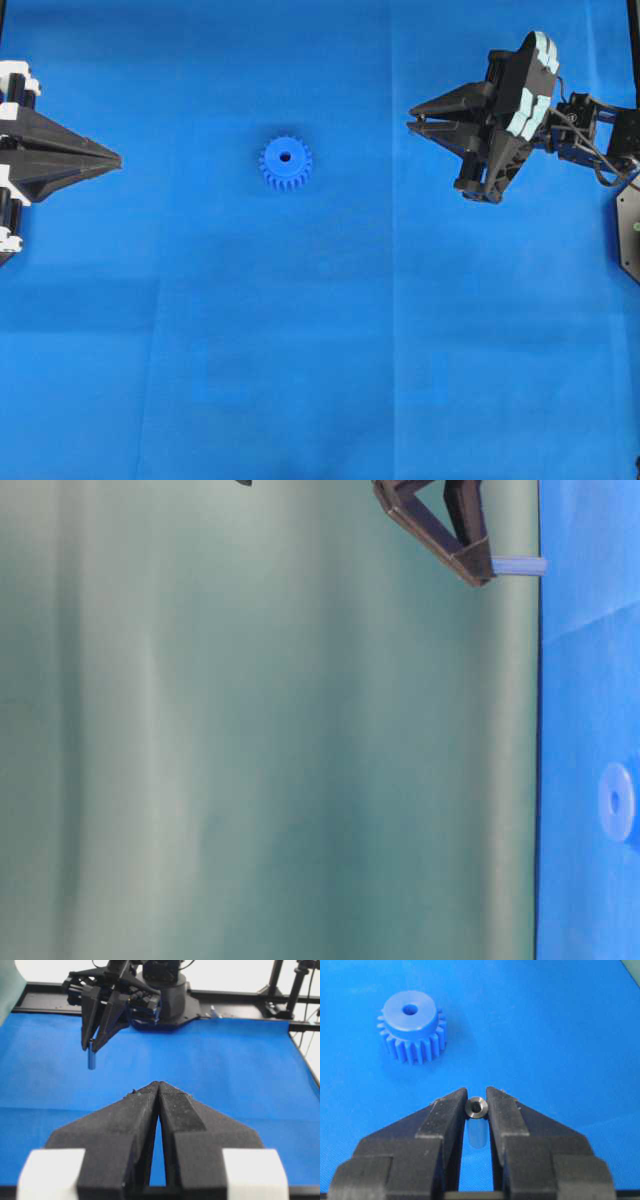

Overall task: Insert the shaft placed at a random location into the center hole of the small gear at another random location.
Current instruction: 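Carry the held shaft left toward the blue gear with the right gripper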

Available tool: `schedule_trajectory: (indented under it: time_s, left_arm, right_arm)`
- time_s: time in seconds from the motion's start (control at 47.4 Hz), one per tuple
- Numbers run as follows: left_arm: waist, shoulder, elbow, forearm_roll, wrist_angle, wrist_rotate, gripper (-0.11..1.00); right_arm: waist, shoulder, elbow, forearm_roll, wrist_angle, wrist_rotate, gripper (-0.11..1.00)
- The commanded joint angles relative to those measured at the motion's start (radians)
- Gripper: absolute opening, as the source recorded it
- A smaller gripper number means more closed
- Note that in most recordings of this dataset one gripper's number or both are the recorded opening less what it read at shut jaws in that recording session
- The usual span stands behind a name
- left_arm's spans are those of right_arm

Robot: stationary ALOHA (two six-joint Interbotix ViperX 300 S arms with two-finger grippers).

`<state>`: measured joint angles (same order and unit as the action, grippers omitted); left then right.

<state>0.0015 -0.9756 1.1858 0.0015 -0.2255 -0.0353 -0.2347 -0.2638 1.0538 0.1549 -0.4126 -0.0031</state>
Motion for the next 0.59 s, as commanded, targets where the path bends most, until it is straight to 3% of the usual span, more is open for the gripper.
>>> schedule_trajectory:
  time_s: [0.0,0.148,0.57]
  left_arm:
    - [0.002,0.008,-0.009,0.002,-0.005,-0.002,0.00]
    - [0.002,0.008,-0.009,0.002,-0.005,-0.002,0.00]
    - [0.002,0.008,-0.009,0.000,-0.005,-0.002,0.00]
  right_arm:
    - [0.003,-0.008,-0.029,0.000,-0.006,-0.002,0.03]
    - [0.014,0.031,-0.067,0.002,-0.005,0.002,0.03]
    - [0.061,0.232,-0.314,0.002,0.041,0.000,0.03]
